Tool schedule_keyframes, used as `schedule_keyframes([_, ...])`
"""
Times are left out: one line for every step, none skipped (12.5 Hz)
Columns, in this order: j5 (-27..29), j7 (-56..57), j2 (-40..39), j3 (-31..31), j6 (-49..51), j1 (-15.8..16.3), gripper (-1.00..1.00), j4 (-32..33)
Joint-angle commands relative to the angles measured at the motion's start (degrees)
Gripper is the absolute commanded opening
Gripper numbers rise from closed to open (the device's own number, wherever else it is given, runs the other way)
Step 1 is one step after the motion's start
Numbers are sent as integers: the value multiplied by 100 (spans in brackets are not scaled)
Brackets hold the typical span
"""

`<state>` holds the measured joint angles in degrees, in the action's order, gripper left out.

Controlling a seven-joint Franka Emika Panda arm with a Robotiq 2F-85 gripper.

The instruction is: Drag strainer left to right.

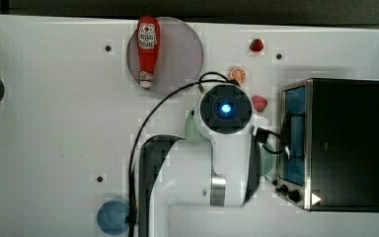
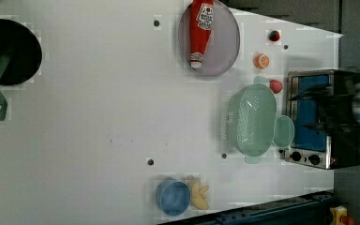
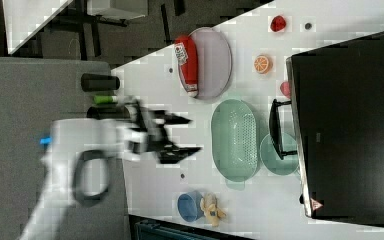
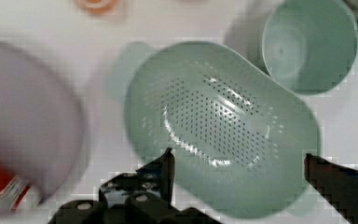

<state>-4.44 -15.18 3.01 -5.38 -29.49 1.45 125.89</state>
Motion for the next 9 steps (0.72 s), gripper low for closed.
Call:
schedule_keyframes([139, 1500, 532, -10, 1100, -92, 100, -821])
schedule_keyframes([148, 1667, 694, -9, 1598, -92, 100, -1100])
schedule_keyframes([148, 1851, 813, 8, 2061, -83, 100, -1380])
schedule_keyframes([141, 1959, 892, 36, 2512, -81, 100, -1641])
schedule_keyframes([104, 2000, 932, 53, 2846, -80, 100, -1869])
schedule_keyframes([89, 2095, 942, 60, 3049, -76, 100, -2051])
schedule_keyframes([85, 2158, 942, 59, 3131, -76, 100, -2161])
schedule_keyframes([85, 2164, 944, 56, 3137, -76, 100, -2203])
schedule_keyframes([85, 2162, 937, 44, 3128, -76, 100, -2200])
